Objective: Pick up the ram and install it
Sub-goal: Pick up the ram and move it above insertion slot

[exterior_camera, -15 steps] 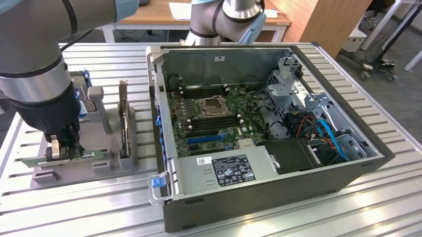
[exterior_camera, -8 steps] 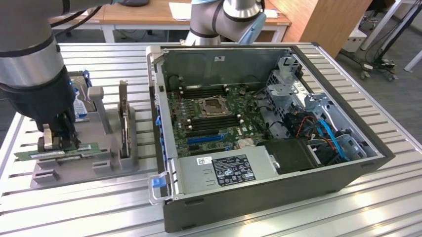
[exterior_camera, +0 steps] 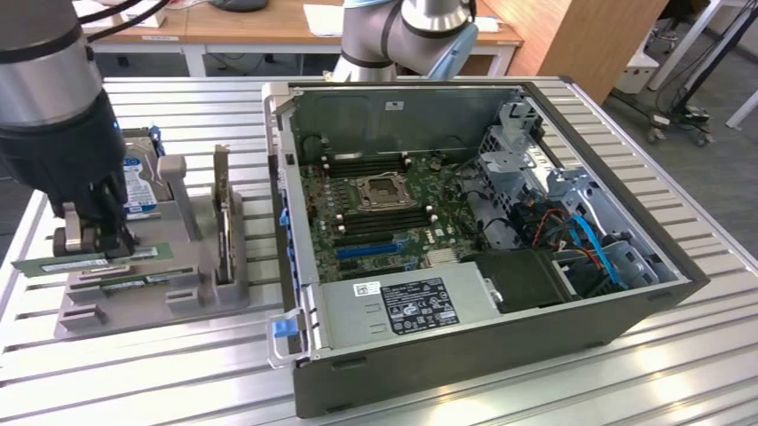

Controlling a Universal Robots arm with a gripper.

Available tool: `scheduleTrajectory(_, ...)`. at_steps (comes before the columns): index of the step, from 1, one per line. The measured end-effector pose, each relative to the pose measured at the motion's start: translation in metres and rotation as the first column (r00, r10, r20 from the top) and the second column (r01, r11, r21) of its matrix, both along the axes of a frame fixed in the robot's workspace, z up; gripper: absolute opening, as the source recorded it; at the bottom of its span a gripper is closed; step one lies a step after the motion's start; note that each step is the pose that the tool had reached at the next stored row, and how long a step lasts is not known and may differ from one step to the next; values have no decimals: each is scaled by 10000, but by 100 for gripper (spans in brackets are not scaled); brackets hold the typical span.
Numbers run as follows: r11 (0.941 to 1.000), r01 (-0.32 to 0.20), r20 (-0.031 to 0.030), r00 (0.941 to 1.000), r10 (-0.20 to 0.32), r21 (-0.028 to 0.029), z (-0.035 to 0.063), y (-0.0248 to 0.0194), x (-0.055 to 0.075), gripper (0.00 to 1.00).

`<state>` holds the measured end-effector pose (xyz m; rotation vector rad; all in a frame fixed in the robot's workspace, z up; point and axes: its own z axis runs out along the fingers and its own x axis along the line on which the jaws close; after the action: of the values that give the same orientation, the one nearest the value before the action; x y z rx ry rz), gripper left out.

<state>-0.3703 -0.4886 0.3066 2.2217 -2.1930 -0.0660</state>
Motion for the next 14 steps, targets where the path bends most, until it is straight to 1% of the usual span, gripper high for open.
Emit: scheduleTrajectory(14, 10000, 0, 1, 10000, 0, -7, 386, 0, 0, 11)
